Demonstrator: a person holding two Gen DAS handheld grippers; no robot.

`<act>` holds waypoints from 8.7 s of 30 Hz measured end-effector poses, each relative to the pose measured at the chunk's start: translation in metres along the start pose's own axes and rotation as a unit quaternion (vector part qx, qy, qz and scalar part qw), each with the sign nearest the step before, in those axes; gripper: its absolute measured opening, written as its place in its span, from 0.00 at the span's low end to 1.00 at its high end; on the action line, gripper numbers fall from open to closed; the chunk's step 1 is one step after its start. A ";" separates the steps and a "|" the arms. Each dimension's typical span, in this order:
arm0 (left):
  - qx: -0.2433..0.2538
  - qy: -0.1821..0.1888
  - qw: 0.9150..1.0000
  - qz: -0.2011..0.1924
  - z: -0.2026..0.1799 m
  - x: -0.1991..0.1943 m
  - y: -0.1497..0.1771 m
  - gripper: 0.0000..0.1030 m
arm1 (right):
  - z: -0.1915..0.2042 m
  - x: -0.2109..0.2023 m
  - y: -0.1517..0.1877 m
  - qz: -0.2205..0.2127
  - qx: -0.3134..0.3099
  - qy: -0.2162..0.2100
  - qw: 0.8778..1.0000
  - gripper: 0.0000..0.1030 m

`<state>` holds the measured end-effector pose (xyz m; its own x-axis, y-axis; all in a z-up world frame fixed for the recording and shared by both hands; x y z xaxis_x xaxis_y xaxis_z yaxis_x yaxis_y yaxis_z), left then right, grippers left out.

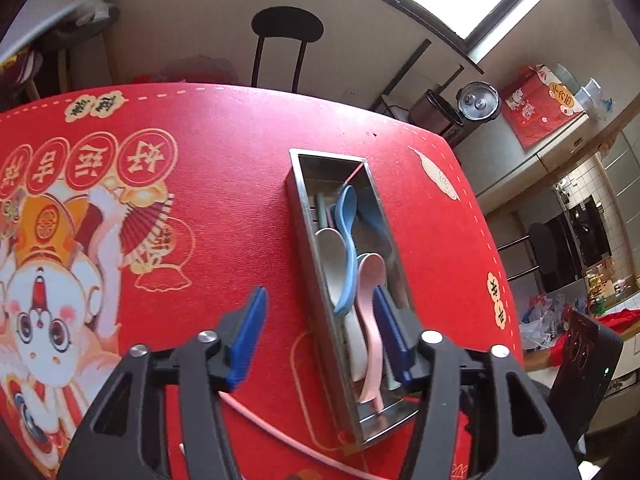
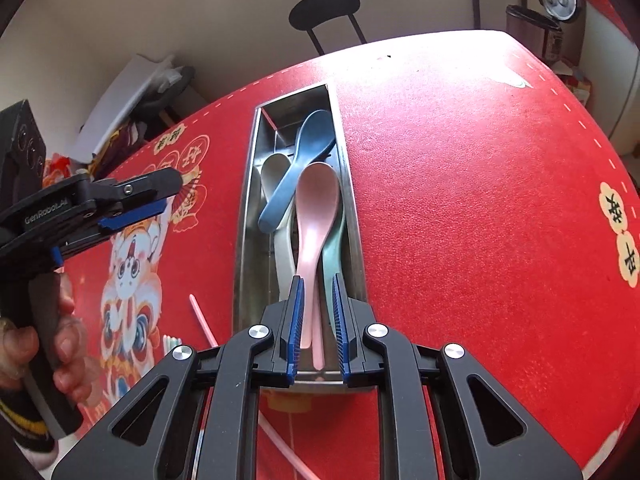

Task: Organize utensils
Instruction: 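Open both tools and move them back over the remaining chopsticks, then grasp the pink chopstick with the right tool while the left tool grasps a white chopstick, then lift both chopsticks and carry them into the steel caddy, then open both tools and move them back over the remaining chopsticks, then grasp a blue chopstick with the right tool while the left tool grasps a white chopstick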

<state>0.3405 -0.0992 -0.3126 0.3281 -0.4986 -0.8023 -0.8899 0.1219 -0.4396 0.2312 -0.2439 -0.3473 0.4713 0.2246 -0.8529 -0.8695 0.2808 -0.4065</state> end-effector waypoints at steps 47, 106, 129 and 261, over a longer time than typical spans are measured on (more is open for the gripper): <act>-0.003 -0.201 0.976 0.081 0.097 -0.045 0.229 0.94 | 0.025 0.017 0.103 0.047 -0.143 0.044 0.988 0.87; -0.022 -0.116 0.991 0.068 0.100 -0.067 0.227 0.18 | 0.062 0.039 0.108 0.070 -0.226 0.017 0.971 0.08; -0.018 -0.132 0.990 0.048 0.108 -0.075 0.235 0.05 | 0.066 0.043 0.104 0.073 -0.219 0.023 0.973 0.08; -0.042 -0.182 0.982 0.009 0.150 -0.113 0.210 0.90 | 0.098 0.026 0.169 0.126 -0.216 0.046 0.967 0.67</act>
<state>0.1640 0.1117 -0.3748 0.3898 -0.1556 -0.9076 -0.9147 0.0484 -0.4012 0.1113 -0.0994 -0.4059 0.2376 0.1460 -0.9603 -0.9453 -0.1925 -0.2631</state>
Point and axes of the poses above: each gripper's, at about its wrist camera, not at the fingertips, and x roughly the way its jaws point, z to its left, y to its underside, the point moved 9 cm from there along x, roughly the way its jaws point, and after that the axes turned 1 degree about y, right-handed, at the moved point
